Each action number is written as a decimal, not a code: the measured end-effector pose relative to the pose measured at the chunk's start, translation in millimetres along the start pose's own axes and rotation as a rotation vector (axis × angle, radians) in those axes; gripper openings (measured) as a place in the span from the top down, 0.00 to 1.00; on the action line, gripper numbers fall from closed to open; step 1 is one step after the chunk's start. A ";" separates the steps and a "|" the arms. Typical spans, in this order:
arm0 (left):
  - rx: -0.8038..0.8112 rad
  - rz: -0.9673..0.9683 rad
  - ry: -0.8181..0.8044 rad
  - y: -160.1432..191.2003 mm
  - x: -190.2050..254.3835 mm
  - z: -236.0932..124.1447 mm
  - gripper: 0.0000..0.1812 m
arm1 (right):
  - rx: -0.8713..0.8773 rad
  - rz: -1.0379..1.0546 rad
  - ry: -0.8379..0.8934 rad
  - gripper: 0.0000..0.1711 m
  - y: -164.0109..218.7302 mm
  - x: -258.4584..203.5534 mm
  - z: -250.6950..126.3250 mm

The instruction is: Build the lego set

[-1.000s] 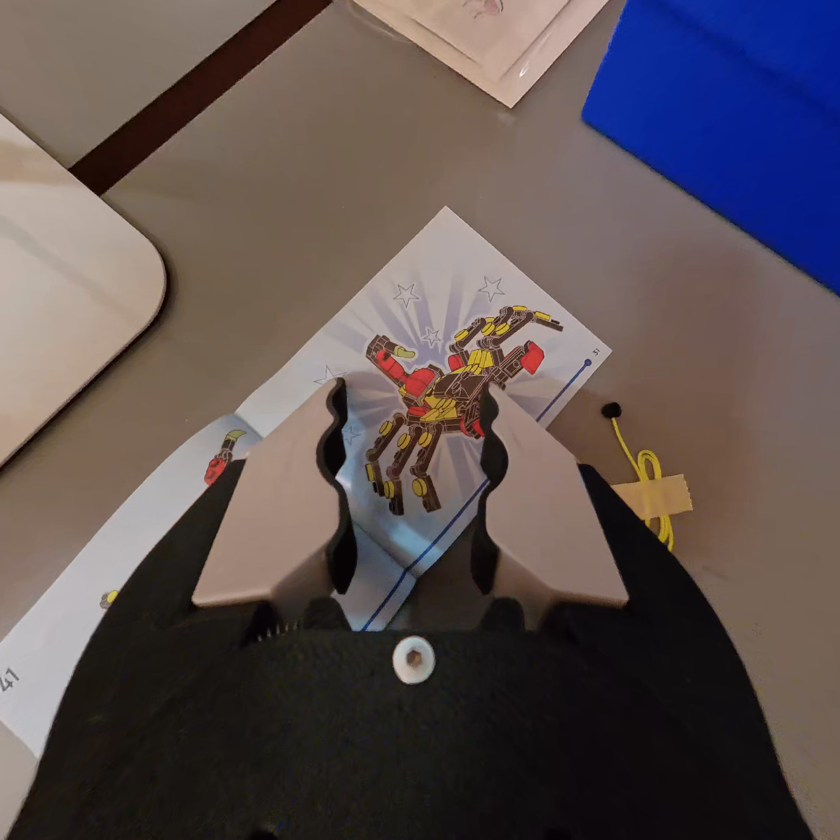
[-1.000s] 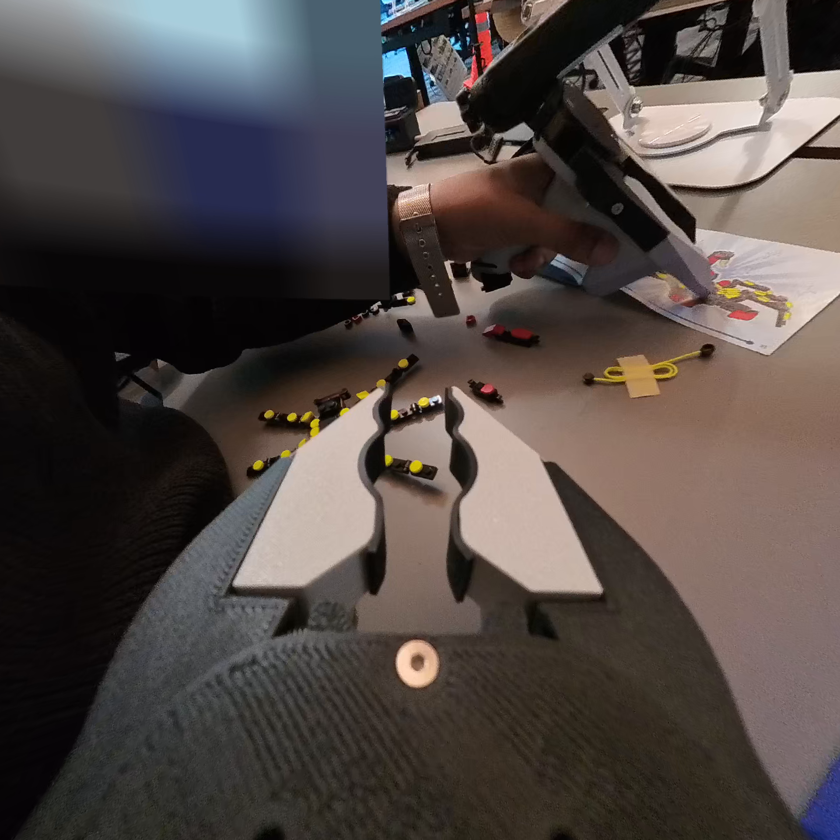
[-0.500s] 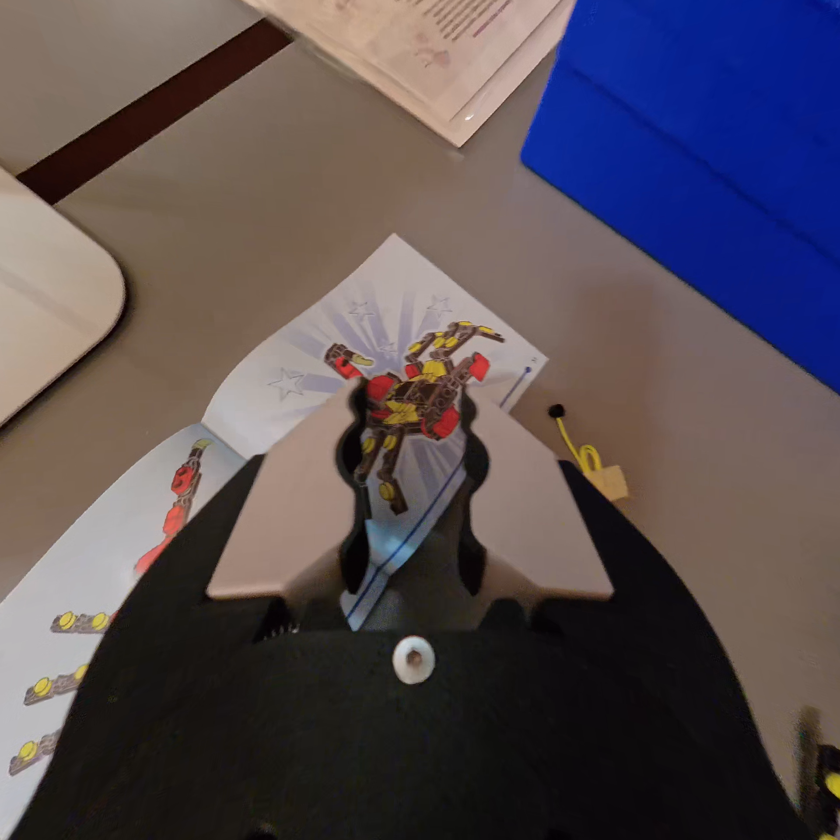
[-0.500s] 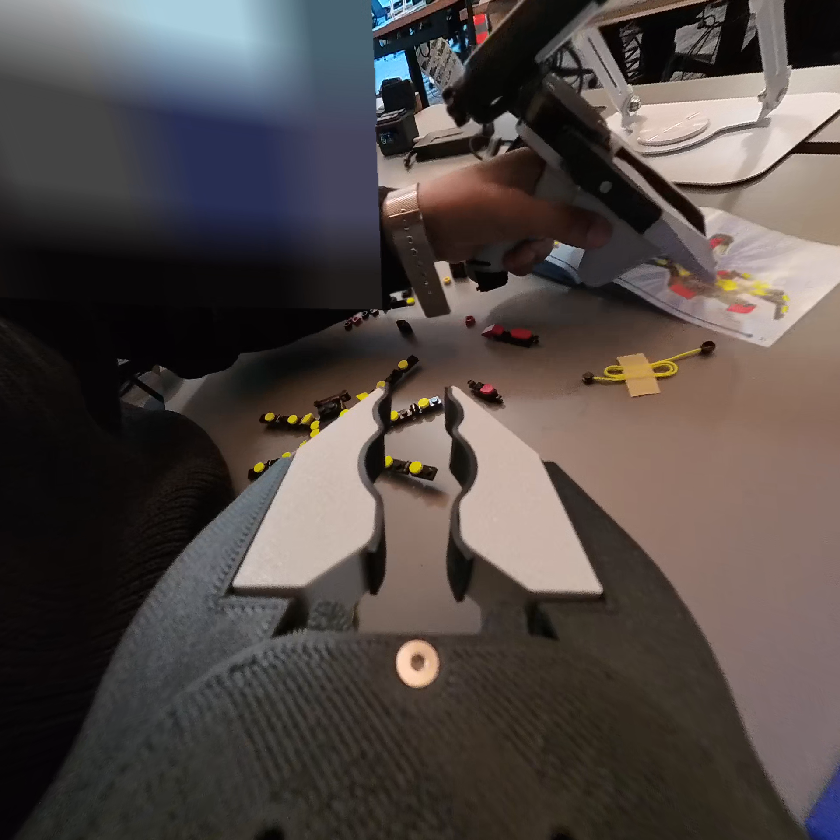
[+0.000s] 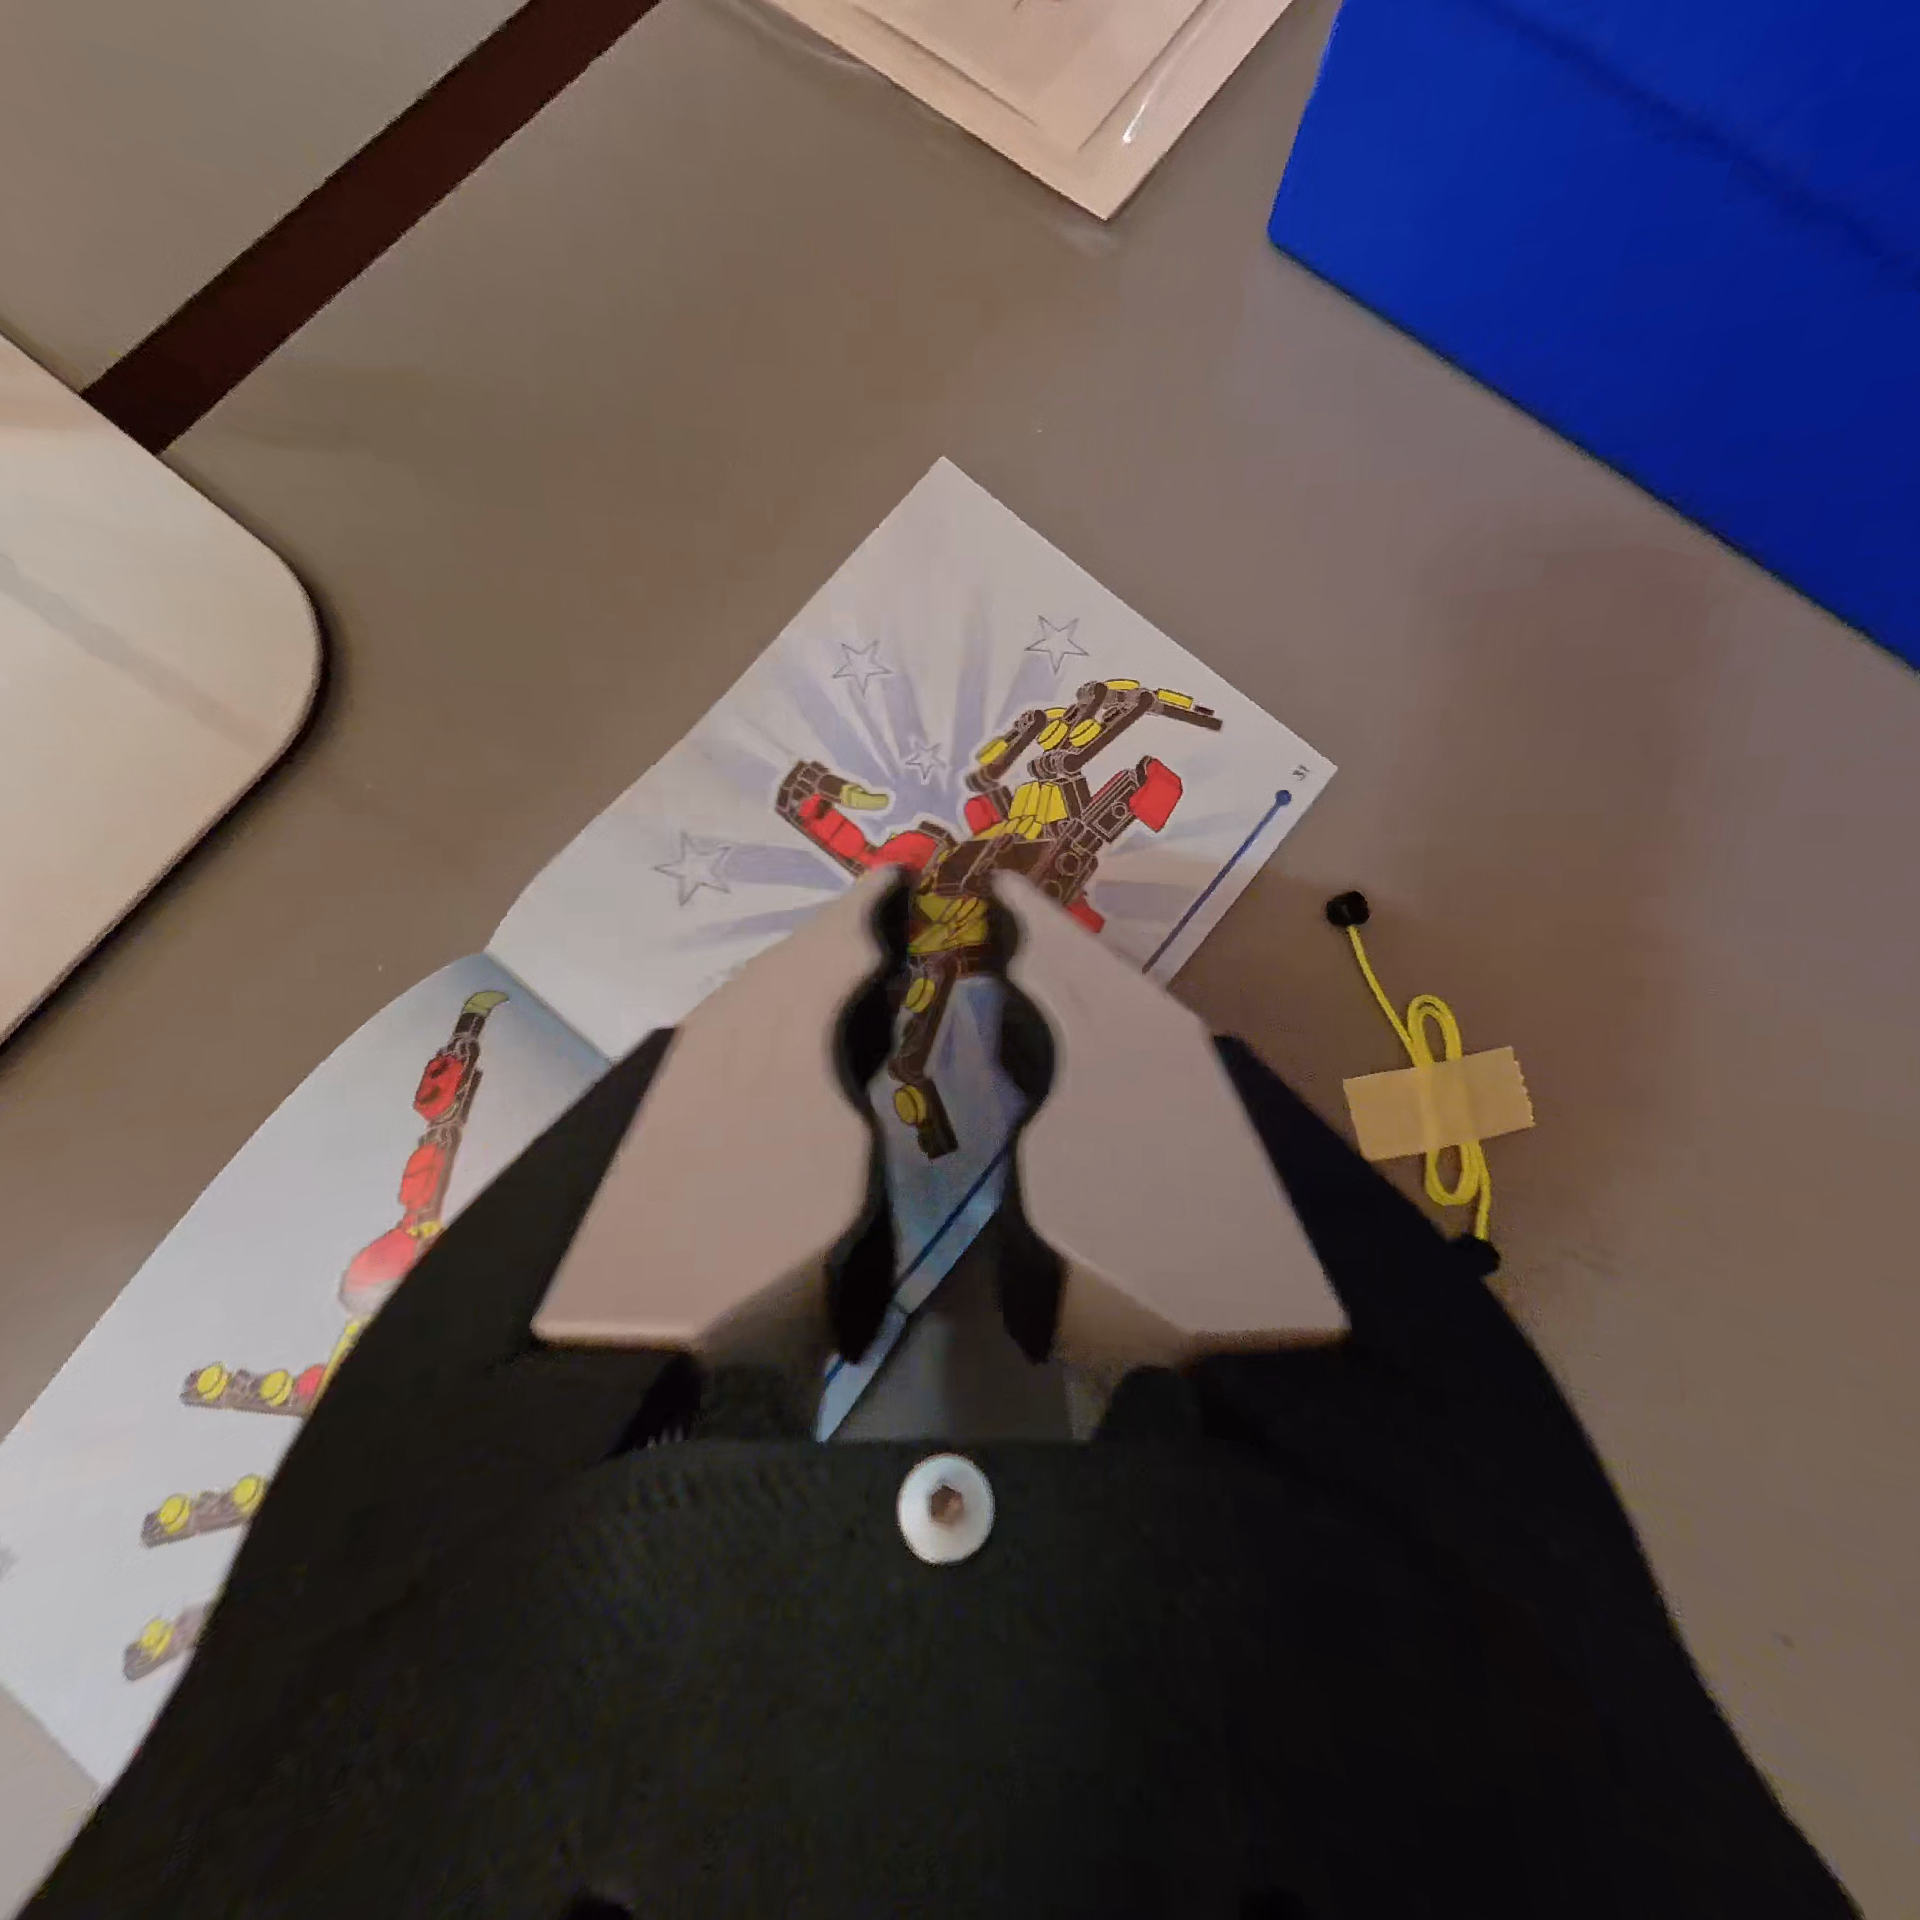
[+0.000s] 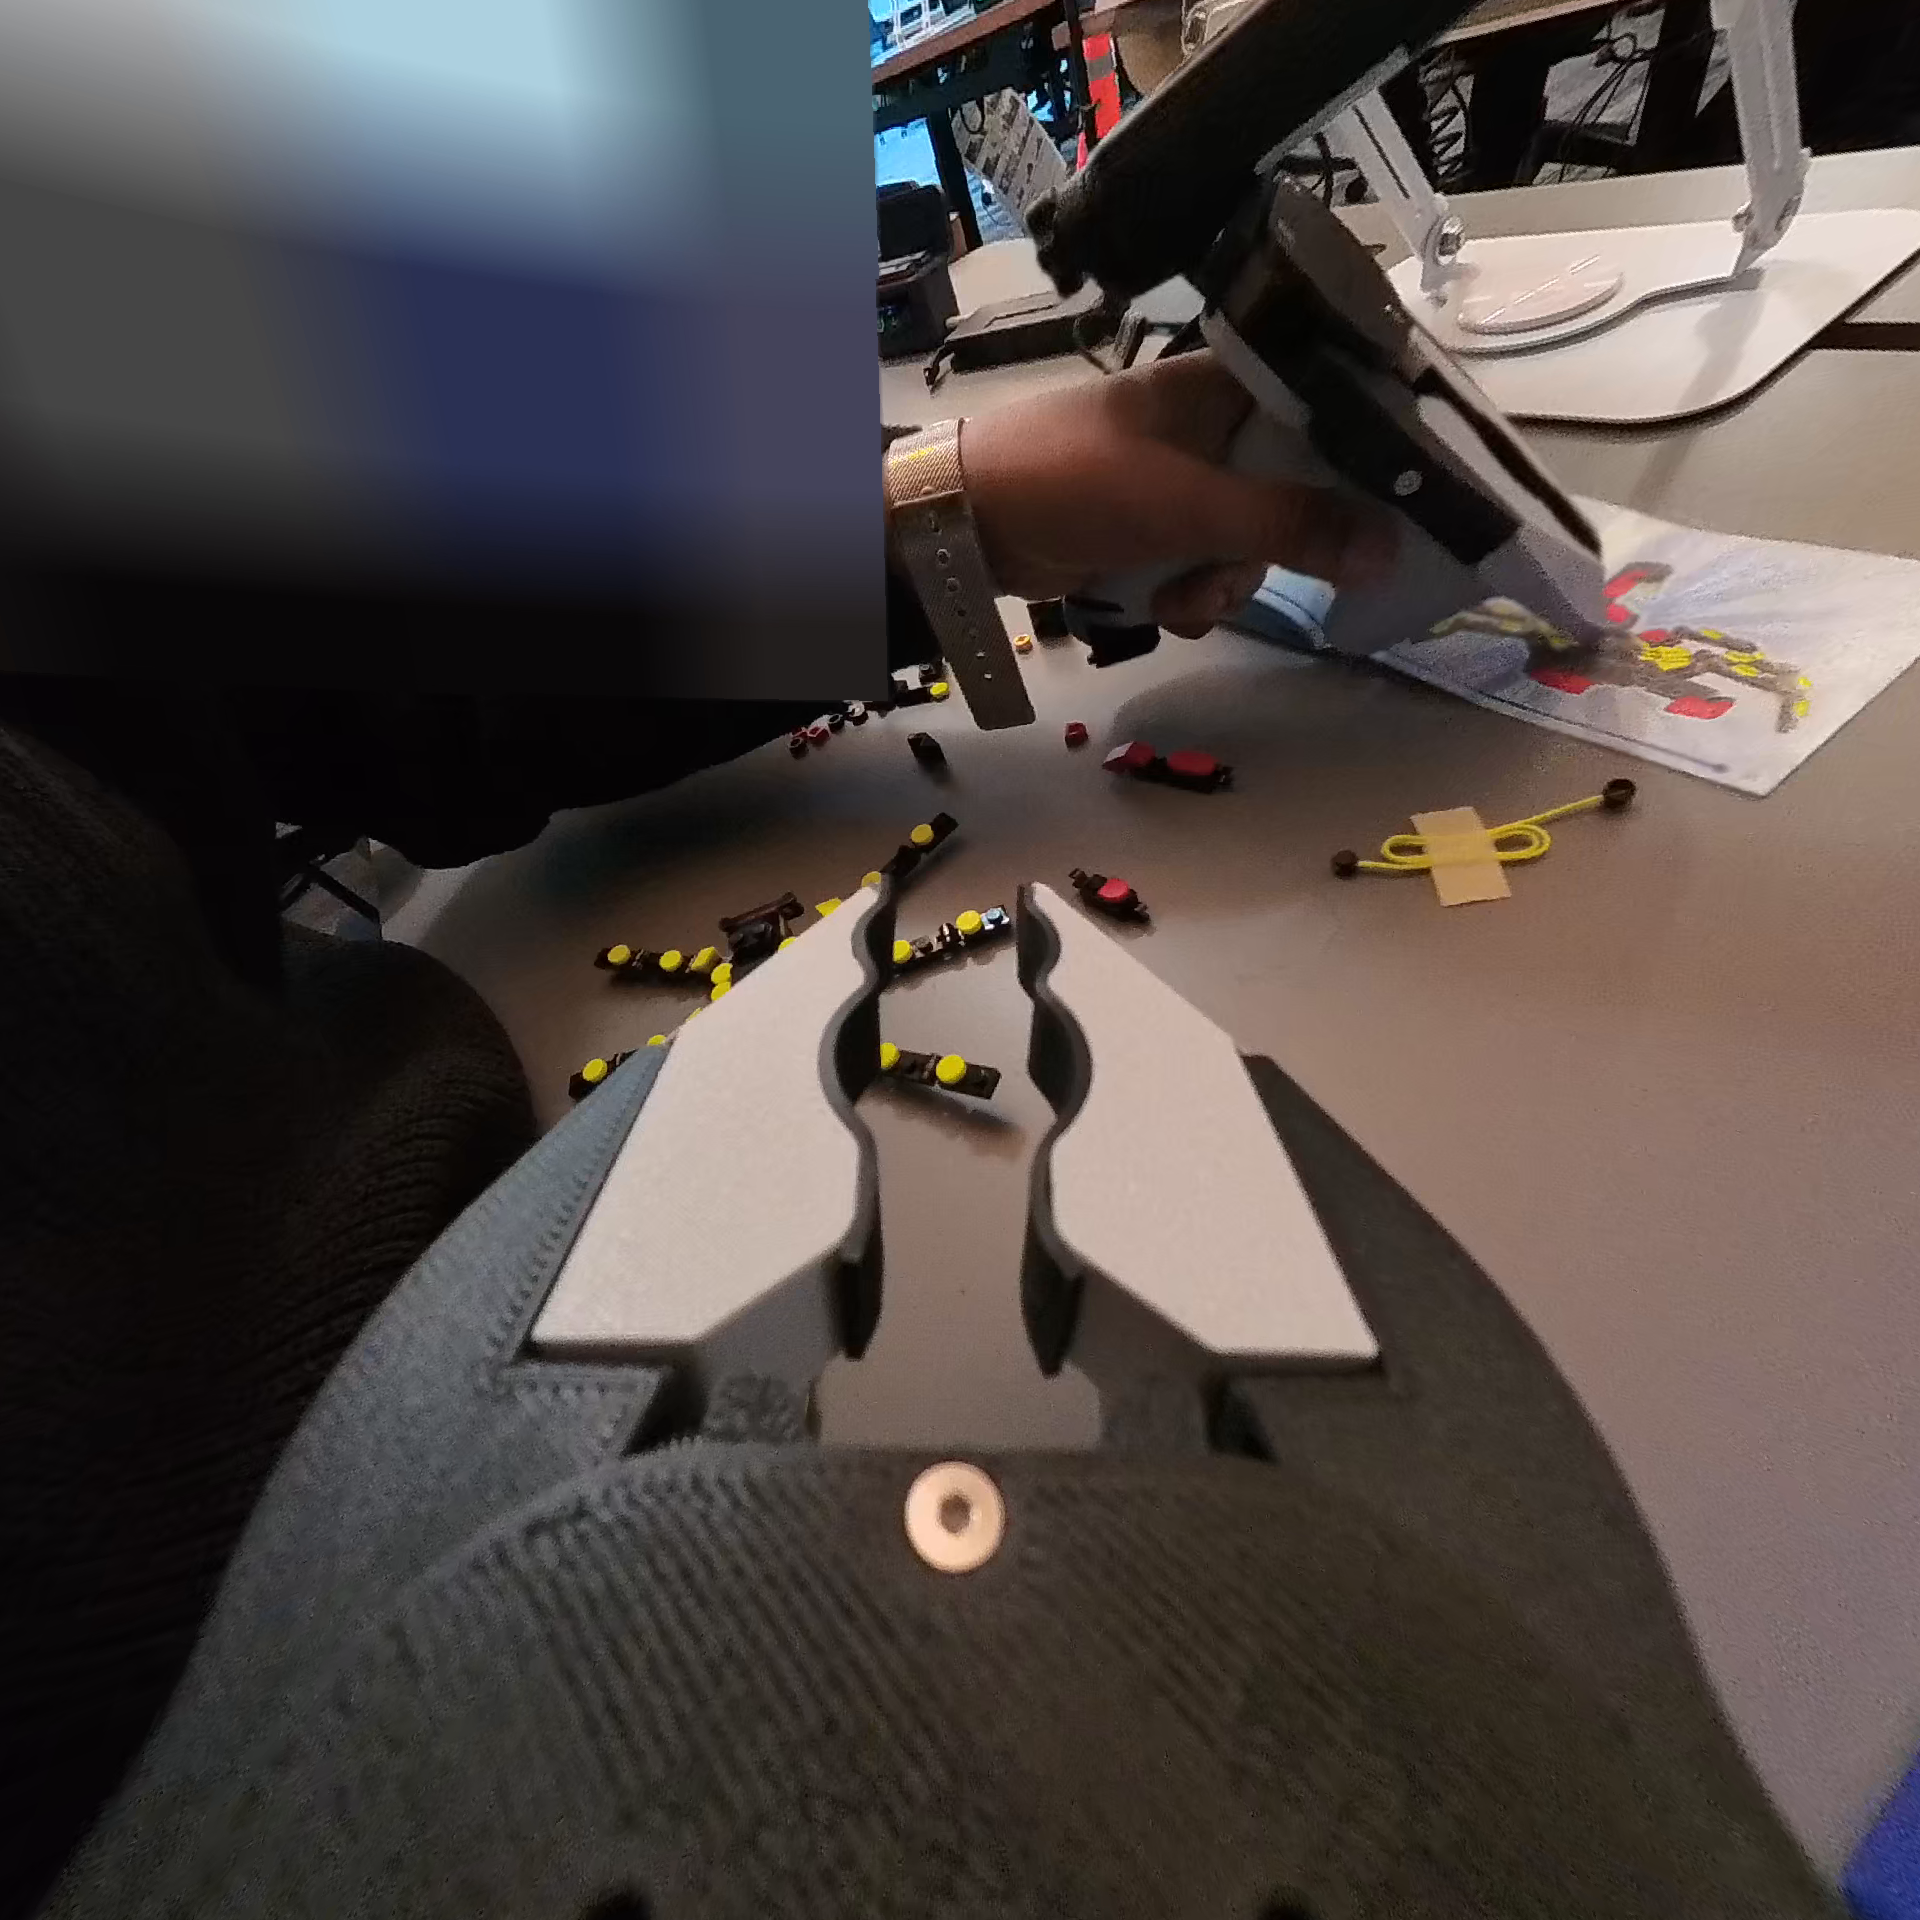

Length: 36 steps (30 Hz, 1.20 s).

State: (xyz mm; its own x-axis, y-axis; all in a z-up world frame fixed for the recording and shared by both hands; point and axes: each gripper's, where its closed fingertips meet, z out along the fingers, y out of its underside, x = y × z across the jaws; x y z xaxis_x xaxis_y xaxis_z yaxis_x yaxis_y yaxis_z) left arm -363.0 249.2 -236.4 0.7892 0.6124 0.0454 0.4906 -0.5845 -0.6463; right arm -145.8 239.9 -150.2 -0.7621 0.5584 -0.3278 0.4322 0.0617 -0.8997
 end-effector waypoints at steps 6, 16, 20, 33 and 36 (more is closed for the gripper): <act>0.010 -0.038 -0.005 0.7 -6.4 -2.9 1.00 | 0.001 0.000 0.001 0.88 -0.1 0.3 -0.2; 0.081 -0.050 0.015 -9.6 -16.2 -25.2 0.92 | -0.003 -0.004 0.003 0.88 0.3 0.3 0.6; 0.071 0.119 0.079 -0.2 12.0 -29.9 0.69 | -0.002 -0.002 0.003 0.88 0.2 0.6 0.5; 0.189 0.163 -0.110 -7.3 -13.7 -53.5 1.00 | 0.005 -0.006 0.005 0.88 -1.7 0.5 -1.1; 0.292 -0.010 -0.089 -8.6 -31.9 -72.6 1.00 | 0.004 -0.006 0.002 0.88 -1.4 -0.1 -0.7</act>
State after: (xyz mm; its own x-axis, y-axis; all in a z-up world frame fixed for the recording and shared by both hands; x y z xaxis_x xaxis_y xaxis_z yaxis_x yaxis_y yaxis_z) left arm -365.6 196.1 -177.0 0.7434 0.6688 -0.0056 0.3613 -0.4087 -0.8381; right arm -146.0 240.4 -148.7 -0.7635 0.5597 -0.3221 0.4259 0.0615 -0.9027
